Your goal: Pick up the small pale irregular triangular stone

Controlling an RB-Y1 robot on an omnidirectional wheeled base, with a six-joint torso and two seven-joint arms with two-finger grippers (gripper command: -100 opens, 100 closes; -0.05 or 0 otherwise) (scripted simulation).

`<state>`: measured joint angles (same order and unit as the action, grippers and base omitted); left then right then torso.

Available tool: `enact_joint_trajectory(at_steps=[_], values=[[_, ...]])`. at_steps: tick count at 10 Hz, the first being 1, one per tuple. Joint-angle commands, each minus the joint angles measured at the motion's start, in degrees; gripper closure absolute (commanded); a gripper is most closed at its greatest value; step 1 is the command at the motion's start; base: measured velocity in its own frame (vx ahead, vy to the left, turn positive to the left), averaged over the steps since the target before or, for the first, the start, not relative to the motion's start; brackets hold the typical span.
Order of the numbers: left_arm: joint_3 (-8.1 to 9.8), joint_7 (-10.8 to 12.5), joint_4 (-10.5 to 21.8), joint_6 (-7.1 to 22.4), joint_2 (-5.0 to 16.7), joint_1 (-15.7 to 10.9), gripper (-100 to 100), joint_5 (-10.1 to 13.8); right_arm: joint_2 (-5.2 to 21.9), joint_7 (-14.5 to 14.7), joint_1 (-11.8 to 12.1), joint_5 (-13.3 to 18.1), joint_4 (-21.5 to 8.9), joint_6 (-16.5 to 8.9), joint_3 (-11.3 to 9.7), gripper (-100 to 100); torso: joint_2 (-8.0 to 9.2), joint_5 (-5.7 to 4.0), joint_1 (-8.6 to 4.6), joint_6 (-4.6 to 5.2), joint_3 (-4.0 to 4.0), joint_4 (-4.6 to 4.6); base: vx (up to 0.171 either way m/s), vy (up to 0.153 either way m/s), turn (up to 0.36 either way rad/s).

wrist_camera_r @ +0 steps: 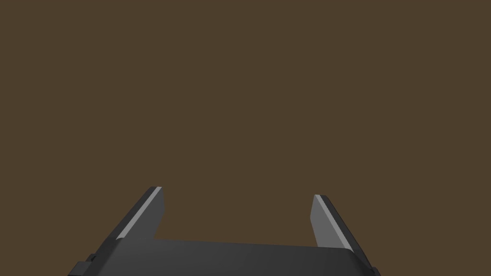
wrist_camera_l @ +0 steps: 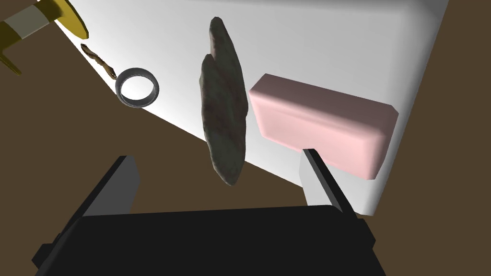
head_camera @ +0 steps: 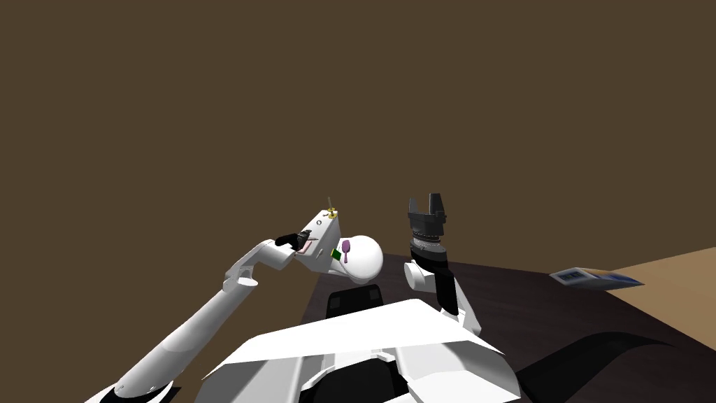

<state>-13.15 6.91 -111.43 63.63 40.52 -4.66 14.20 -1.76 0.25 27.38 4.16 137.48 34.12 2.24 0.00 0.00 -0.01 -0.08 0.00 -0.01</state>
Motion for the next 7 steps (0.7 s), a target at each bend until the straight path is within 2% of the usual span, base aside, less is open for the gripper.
enact_joint_trajectory(at_steps=[1, 2, 3, 4, 5, 6, 7], values=[[0.0, 0.0, 0.0, 0.0, 0.0, 0.0, 0, 0.0, 0.0, 0.0, 0.0, 0.0, 0.0, 0.0, 0.0, 0, 0.0, 0.0, 0.0, 0.0, 0.0, 0.0, 0.0, 0.0, 0.0], [-1.4, 2.84, -0.48, -0.08, 1.58, 0.13, -100, -0.62, 0.0, 0.0, 0.0, 0.0, 0.0, 0.0, 0.0, 0, 0.01, 0.0, 0.0, 0.0, 0.01, 0.0, 0.005, 0.012, -0.099], [-1.4, 2.84, -0.48, -0.08, 1.58, 0.13, -100, -0.62, 0.0, 0.0, 0.0, 0.0, 0.0, 0.0, 0.0, 0, 0.0, 0.0, 0.03, 0.02, 0.0, 0.0, 0.007, 0.019, -0.062], [-2.8, 5.23, -0.95, -0.14, 3.17, 0.26, -100, -1.24, 0.0, 0.0, 0.0, 0.0, 0.0, 0.0, 0.0, 0, 0.0, 0.01, 0.06, 0.0, 0.0, 0.0, 0.008, 0.025, -0.108], [-2.8, 5.69, -0.95, -0.14, 3.17, 0.26, -100, -1.24, 0.0, 0.0, 0.0, 0.0, 0.0, 0.0, 0.0, 0, -0.01, 0.02, 0.09, 0.02, 0.0, 0.0, 0.005, 0.025, -0.048], [-4.2, 7.89, -1.42, -0.21, 4.75, 0.39, -100, -1.85, 0.0, 0.0, 0.0, 0.0, 0.0, 0.0, 0.0, 0, 0.0, 0.02, 0.09, 0.0, 0.0, 0.0, 0.006, 0.023, -0.08], [-4.2, 8.53, -1.42, -0.21, 4.75, 0.39, -100, -1.85, 0.0, 0.0, 0.0, 0.0, 0.0, 0.0, 0.0, 0, 0.0, 0.02, 0.09, 0.01, 0.0, 0.0, 0.005, 0.02, -0.055]])
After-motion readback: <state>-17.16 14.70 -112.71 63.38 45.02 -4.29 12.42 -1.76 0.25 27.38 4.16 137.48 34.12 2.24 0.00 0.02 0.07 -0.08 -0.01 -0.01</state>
